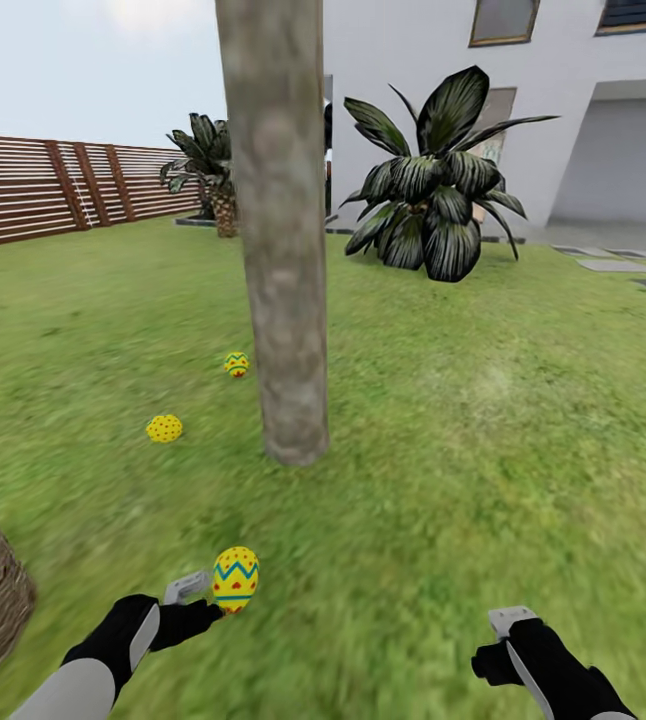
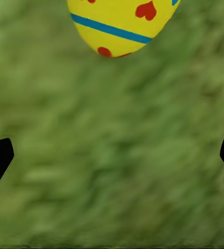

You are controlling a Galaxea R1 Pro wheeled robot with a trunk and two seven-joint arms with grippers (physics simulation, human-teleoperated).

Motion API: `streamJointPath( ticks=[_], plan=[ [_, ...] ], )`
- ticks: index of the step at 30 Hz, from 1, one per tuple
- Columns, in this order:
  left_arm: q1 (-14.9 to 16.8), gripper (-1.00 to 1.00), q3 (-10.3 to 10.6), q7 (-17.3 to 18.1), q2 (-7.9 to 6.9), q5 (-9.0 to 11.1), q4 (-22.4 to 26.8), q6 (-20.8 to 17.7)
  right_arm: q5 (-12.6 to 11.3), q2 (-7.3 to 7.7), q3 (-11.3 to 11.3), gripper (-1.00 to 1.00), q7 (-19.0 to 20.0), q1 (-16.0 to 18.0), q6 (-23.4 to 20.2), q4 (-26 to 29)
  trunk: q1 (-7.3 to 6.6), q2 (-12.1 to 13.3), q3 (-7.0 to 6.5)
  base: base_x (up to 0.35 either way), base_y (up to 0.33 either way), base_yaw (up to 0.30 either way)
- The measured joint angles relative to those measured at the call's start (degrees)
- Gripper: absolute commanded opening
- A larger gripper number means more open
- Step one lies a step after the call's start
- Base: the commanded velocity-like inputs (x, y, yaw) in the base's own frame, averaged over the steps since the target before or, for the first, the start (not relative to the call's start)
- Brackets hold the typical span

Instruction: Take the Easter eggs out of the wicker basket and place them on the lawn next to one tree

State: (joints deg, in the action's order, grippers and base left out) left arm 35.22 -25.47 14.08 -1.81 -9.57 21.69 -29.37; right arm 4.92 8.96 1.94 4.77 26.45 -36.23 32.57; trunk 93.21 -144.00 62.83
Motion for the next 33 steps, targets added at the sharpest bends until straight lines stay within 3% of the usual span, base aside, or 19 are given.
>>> streamJointPath(
  ticks=[33],
  plan=[
    [0.0, 1.0, 0.1, 0.0, 0.16, 0.0, -0.3, 0.0, -0.1, 0.04, -0.2, 1.0, -0.1, 0.0, 0.2, 0.0, -0.86, 0.4, -7.32, -0.272, 0.193, 0.0]
  ],
)
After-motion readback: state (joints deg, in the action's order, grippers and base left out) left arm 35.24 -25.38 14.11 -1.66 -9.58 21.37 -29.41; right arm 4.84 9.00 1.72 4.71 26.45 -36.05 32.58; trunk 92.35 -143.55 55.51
